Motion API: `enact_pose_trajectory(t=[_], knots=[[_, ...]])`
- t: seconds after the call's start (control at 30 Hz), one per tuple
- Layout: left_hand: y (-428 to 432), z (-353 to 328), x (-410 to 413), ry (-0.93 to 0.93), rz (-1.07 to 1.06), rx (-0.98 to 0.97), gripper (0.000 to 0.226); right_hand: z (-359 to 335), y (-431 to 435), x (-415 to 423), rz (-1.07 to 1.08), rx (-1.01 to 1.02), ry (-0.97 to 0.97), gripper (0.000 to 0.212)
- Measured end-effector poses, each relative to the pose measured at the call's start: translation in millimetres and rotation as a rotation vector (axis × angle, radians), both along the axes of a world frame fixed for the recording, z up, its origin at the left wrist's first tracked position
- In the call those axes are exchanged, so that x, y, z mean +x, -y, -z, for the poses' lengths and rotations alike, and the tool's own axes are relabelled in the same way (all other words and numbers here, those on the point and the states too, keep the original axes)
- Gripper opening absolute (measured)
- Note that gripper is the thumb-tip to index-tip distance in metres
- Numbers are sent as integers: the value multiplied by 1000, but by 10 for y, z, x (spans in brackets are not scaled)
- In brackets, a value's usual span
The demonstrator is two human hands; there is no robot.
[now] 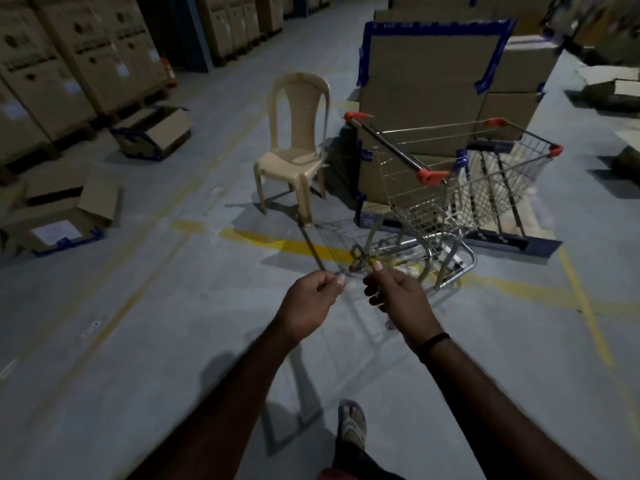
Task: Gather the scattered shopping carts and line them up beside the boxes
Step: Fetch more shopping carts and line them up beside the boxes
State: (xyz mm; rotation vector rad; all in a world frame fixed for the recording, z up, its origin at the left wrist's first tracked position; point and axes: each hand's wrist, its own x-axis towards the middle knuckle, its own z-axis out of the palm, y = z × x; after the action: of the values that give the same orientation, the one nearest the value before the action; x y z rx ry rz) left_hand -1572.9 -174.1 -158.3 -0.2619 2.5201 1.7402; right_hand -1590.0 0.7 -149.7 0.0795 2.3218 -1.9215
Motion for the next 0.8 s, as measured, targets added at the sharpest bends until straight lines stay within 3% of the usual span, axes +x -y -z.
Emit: enact_pose_trajectory(t=[0.17,0.3,0.5,0.8], knots=[[104,-165,-1313,-12,-17,-25,28,-150,34,-1317,-5,8,-42,47],[128,-266,-2192,-68,8,-19,42,-290,44,-2161,-3,35,-62,44],[128,-319,-3396,-91,52,-36,33,-297,11,-3262,85,28,-87,37],[78,-248,-5313,-125,306,-66,18,-129,52,-4643,311,168,-139,38]])
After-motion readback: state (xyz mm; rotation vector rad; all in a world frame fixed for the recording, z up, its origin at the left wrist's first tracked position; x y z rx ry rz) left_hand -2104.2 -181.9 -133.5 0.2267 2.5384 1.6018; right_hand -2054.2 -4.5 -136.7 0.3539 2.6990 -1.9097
